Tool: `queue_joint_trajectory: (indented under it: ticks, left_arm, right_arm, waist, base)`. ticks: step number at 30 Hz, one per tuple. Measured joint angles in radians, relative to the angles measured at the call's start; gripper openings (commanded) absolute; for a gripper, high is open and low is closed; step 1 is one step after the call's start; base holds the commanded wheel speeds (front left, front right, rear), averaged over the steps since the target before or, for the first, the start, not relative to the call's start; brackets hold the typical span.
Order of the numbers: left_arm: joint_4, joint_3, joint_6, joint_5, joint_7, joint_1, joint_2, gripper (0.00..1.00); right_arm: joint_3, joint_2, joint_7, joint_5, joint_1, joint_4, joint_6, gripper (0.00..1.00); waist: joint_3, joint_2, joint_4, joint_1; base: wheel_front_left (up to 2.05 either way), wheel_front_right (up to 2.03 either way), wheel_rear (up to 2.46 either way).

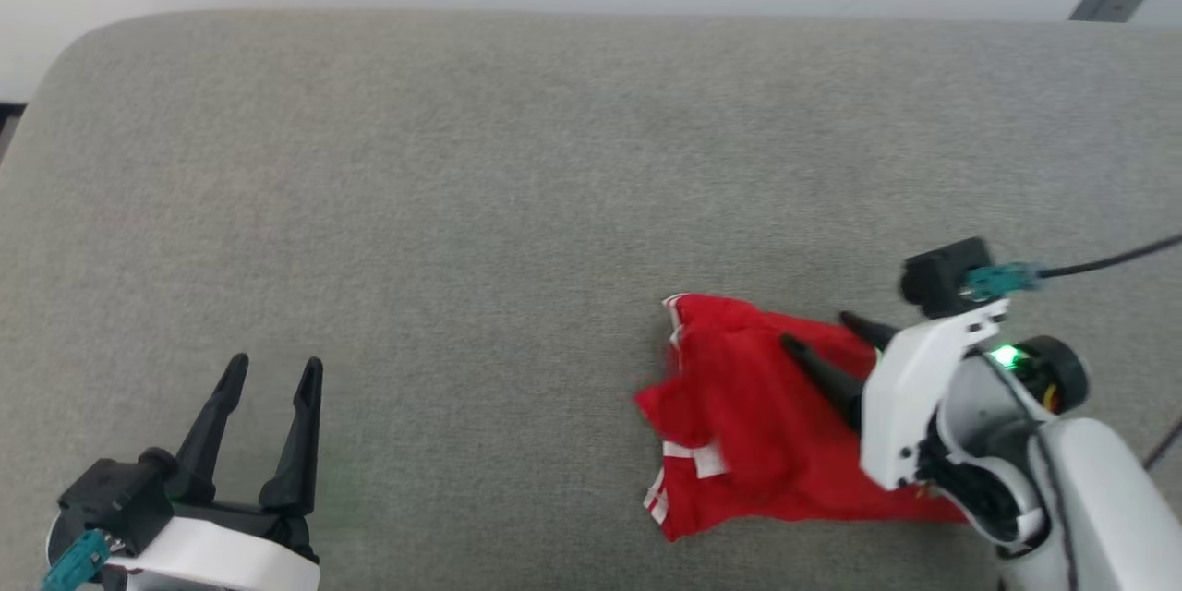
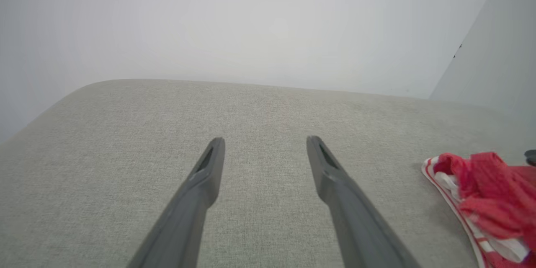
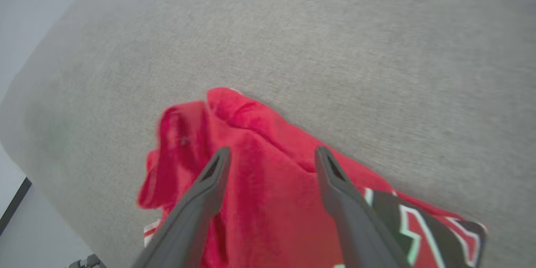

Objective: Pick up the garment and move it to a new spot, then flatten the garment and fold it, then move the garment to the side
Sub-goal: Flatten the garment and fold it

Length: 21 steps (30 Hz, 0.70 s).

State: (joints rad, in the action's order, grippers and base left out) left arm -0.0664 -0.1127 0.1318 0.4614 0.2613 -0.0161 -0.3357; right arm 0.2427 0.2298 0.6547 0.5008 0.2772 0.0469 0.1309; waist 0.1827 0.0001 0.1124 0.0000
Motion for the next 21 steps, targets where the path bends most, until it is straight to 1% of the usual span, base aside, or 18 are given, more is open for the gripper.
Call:
queue_joint_trajectory:
  ticks: [3, 7, 9, 10, 12, 17, 21]
  left_arm:
    - [-0.006, -0.002, 0.0, 0.013, 0.0, -0.011, 0.003, 1.0]
    - [-0.017, -0.003, 0.0, 0.033, 0.0, -0.015, 0.008, 1.0]
    - [-0.025, -0.005, 0.0, 0.039, 0.0, -0.02, 0.009, 1.0]
    - [-0.033, -0.005, 0.0, 0.042, 0.0, -0.029, 0.012, 1.0]
    - [-0.044, -0.002, 0.0, 0.048, 0.0, -0.029, 0.015, 1.0]
    - [-0.063, 0.029, 0.0, 0.051, 0.0, -0.04, 0.026, 1.0]
    - [-0.059, 0.068, 0.0, 0.035, 0.0, -0.066, 0.044, 1.0]
  right_arm:
    - [-0.044, 0.017, -0.059, -0.003, -0.002, 0.022, 0.0, 1.0]
    - [-0.074, 0.049, -0.184, 0.005, -0.012, 0.067, 0.0, 1.0]
    - [-0.085, 0.074, -0.265, 0.002, -0.021, 0.096, 0.0, 1.0]
    - [-0.099, 0.092, -0.355, -0.007, -0.027, 0.13, 0.0, 1.0]
    - [-0.117, 0.108, -0.453, -0.035, -0.036, 0.162, 0.0, 1.0]
    - [-0.127, 0.108, -0.681, -0.068, -0.06, 0.208, 0.0, 1.0]
    - [-0.109, 0.103, -0.797, -0.092, -0.09, 0.211, 0.0, 1.0]
  waist:
    - [-0.017, 0.0, -0.024, 0.0]
    - [-0.039, 0.0, -0.056, 0.0]
    - [-0.051, 0.0, -0.07, 0.0]
    - [-0.064, 0.0, -0.083, 0.0]
    - [-0.077, 0.0, -0.092, 0.0]
    - [-0.107, 0.0, -0.111, 0.0]
    - [-0.126, 0.0, -0.121, 0.0]
  base:
    - [0.0, 0.0, 0.0]
    - [0.0, 0.0, 0.0]
    - [0.0, 0.0, 0.0]
    - [0.0, 0.0, 0.0]
    - [0.0, 0.0, 0.0]
    - [0.0, 0.0, 0.0]
    - [0.0, 0.0, 0.0]
